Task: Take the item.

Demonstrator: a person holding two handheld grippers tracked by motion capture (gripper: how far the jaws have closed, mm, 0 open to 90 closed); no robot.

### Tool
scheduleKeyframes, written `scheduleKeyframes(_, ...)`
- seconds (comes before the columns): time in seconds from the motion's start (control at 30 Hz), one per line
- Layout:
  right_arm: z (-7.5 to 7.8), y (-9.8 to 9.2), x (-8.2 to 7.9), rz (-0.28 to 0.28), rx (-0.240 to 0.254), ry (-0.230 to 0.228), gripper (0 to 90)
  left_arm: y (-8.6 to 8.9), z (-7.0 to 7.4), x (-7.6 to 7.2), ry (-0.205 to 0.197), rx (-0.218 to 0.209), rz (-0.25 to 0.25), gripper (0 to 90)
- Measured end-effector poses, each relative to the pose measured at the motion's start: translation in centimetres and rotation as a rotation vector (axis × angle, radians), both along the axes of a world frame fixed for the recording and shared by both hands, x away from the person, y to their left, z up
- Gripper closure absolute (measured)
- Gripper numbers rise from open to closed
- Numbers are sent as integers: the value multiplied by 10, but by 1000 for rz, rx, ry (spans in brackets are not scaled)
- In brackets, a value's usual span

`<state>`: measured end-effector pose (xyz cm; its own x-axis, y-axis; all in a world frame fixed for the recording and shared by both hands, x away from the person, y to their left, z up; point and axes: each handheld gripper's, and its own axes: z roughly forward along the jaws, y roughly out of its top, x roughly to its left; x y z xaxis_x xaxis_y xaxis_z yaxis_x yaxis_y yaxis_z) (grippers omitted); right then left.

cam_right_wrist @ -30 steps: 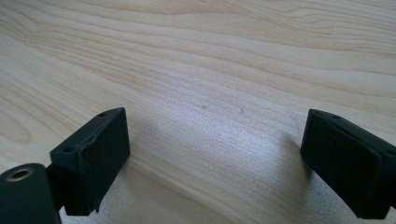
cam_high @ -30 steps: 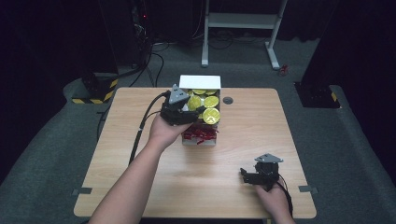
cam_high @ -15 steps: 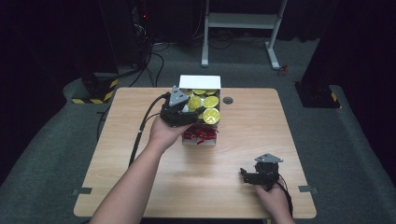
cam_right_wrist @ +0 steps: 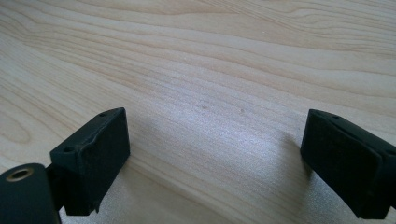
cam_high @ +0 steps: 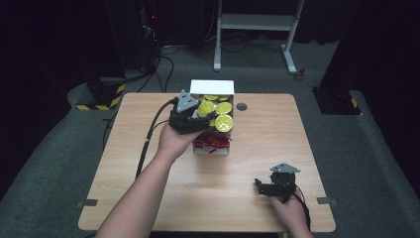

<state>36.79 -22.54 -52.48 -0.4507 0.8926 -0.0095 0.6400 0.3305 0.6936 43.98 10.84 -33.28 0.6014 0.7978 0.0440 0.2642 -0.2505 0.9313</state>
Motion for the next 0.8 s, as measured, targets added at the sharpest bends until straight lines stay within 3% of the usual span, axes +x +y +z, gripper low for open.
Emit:
scheduleKeyframes(0.6, 0, 0, 0, 0, 0, 0, 81, 6, 7, -4, -8, -57, -2, 394)
scheduleKeyframes(0.8, 0, 0, 0, -1, 1, 0, 81, 14, 11, -6, -23, -78, 19, 394)
